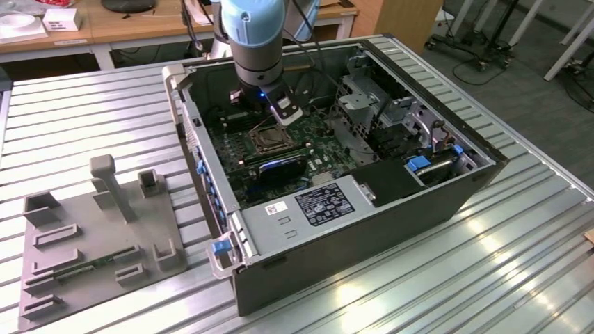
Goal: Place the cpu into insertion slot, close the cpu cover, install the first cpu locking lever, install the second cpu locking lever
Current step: 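Install the first cpu locking lever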
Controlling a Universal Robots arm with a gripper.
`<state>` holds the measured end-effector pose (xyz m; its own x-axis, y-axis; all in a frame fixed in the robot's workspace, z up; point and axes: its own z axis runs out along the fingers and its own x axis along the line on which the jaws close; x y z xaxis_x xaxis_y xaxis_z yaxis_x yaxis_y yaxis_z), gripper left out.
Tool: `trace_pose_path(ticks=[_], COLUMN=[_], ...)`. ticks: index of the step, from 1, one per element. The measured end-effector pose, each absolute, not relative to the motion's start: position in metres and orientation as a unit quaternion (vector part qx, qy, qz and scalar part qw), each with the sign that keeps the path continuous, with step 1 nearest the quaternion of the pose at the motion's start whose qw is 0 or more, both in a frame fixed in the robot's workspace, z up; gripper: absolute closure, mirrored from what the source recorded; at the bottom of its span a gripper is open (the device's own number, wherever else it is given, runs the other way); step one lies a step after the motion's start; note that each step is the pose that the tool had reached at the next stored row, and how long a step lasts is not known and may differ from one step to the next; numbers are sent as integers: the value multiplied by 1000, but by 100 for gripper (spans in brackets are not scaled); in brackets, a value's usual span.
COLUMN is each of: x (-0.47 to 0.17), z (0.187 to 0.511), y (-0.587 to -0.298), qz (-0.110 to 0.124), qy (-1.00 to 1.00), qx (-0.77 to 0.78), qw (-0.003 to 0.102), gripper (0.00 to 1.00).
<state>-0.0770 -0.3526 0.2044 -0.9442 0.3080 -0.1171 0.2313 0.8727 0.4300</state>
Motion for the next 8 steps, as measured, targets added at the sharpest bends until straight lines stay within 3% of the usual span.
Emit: trace_pose_path(ticks=[8], x=[-75], z=[204], y=[-353], qz=[210], qy=[963], qx=[140], qw=[91], gripper=[89])
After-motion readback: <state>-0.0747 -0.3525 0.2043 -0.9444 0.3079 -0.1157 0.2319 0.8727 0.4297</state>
